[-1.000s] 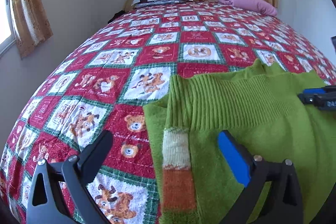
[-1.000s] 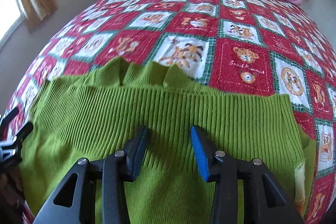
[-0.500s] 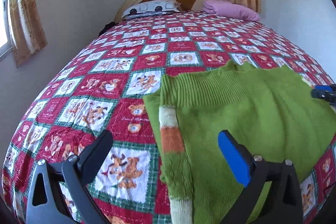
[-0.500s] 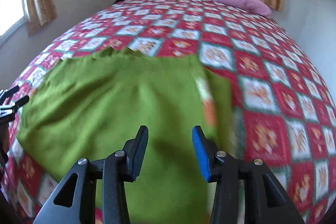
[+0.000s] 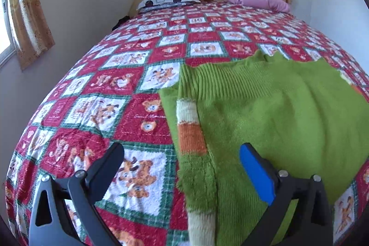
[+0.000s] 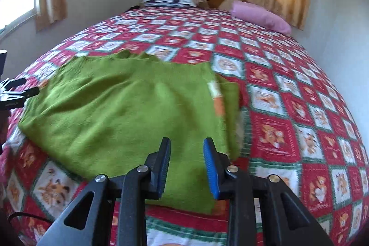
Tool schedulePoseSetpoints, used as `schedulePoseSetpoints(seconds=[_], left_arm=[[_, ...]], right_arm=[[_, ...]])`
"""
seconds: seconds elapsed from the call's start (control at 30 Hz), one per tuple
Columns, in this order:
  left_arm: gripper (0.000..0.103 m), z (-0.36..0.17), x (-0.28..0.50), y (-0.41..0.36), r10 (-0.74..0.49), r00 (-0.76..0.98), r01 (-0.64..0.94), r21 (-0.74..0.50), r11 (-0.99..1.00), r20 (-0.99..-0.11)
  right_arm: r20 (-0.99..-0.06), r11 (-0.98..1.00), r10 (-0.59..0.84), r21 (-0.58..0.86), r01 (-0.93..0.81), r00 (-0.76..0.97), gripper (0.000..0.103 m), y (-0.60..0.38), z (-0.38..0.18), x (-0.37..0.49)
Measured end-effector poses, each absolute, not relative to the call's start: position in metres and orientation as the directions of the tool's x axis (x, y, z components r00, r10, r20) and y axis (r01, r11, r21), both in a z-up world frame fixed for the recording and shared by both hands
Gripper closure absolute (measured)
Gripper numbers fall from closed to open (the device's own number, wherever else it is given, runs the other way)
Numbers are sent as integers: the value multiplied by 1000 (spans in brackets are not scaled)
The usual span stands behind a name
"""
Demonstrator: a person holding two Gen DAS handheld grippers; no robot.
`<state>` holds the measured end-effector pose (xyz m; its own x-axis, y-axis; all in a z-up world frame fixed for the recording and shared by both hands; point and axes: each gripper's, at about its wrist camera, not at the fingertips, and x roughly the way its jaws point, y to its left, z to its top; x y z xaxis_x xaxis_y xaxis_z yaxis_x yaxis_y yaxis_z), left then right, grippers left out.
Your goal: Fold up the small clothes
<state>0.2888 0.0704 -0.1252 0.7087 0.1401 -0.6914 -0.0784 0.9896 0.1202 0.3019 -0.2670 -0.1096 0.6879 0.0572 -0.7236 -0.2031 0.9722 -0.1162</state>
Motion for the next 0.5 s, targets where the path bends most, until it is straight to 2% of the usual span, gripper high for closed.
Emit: schedulePoseSetpoints(seconds=[0.1, 0.17, 0.27, 0.33, 0.37, 0.5], left_arm=[[0, -129, 282, 73, 150, 703, -70, 143, 987, -695], [0, -142, 286, 75, 173, 674, -69, 172, 983, -718], [0, -149, 285, 86, 130, 660, -77, 106, 991, -740], [0, -145, 284, 93, 103, 662, -84, 63, 995, -742], [0, -142, 283, 97, 88, 667, -84, 43, 996, -739], [0, -130, 279, 115, 79, 696, -102, 11, 995, -713]], right_arm=[[-783, 975, 17, -126, -185, 622, 72, -268, -134, 313], [-783, 979, 33, -99, -177, 621, 72, -275, -141, 314], [-781, 979, 19, -114, -172, 624, 70, -272, -136, 311], [-776, 975, -4, -142, -170, 630, 61, -266, -129, 307], [-770, 973, 2, -146, -180, 638, 53, -260, -125, 304], [-744, 951, 75, -147, -272, 664, 51, -225, -111, 285]])
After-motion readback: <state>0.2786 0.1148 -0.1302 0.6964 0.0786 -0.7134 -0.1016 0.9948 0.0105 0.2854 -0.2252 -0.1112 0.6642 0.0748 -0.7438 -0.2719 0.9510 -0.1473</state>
